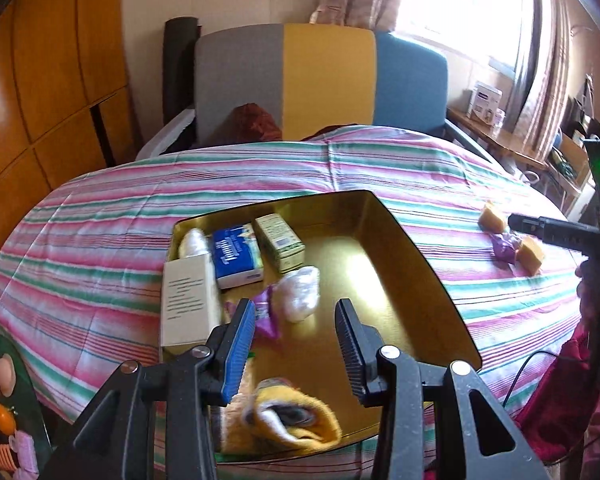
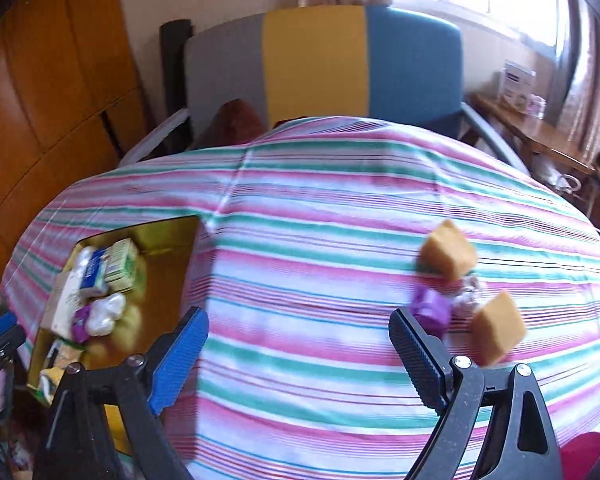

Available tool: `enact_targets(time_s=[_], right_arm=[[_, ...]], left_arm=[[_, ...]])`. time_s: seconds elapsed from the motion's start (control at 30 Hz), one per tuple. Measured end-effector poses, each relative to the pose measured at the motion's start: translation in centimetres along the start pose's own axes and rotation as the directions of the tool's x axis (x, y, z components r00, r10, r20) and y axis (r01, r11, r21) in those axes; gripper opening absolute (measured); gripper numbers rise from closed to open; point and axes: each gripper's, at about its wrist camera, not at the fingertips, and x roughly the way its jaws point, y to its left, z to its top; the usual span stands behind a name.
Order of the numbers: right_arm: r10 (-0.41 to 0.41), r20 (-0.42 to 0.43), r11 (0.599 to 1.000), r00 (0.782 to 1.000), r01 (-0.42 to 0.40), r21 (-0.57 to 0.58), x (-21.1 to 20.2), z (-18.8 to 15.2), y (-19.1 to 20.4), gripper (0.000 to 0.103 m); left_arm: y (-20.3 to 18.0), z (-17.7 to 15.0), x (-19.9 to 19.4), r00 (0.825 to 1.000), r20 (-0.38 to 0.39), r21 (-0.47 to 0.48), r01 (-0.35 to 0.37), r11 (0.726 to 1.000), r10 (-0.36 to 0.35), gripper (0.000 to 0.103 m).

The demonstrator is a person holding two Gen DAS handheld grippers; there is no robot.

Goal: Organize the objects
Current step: 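Withdraw both grippers from the tray toward the sponges and purple packet, then close the left gripper on the purple packet and lift it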

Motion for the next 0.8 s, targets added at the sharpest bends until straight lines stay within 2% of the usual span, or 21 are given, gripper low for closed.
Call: enact_targets(time_s=[0.2,0.37,0.47,0.5,0.57,0.67,0.8], right_arm=[[-0.125,0.033,0.989,0.992,0.122,0.087,-0.4,0.5,-6.4,0.094],[-0.242,0.076,0.944,0.967,0.216,0.248,-0.9,-0.1,-12.5,0.094],[-0.273,0.071,0.893,0.959,0.225,0.390,-0.9,-1.5,-15.8,0.094],[-0.268,0.049,0.872,0.962,0.220,0.437,-0.8,-1.8,-16.9,0.094],[-0.252,0.062,0.833,0.966,0.183,0.522,-1.3,-2.2,-18.6,0.094],[-0.268,0.052,0.790,0.962,0.188,0.583,-1.8,-2.8,-20.0,0.094],[-0.240,0.036,0.747,0.970,0.161,0.645,-1.6,-3.5,-21.3,0.094]], left_arm=[[-2.7,0.9,0.4,1.000,0.000,0.053,0.029,0.998,-0.029,0.041],[-5.3,1.9,1.1,0.998,-0.010,0.096,0.063,0.993,-0.062,0.041],[-7.2,2.6,1.9,0.996,-0.026,0.119,0.090,0.989,-0.087,0.041],[-7.9,2.7,2.1,0.994,-0.034,0.124,0.103,0.987,-0.099,0.041],[-9.4,3.1,2.8,0.990,-0.052,0.138,0.134,0.981,-0.128,0.041],[-12.0,3.6,3.7,0.983,-0.073,0.169,0.178,0.969,-0.168,0.041],[-15.5,4.2,4.9,0.970,-0.100,0.202,0.239,0.950,-0.223,0.041]])
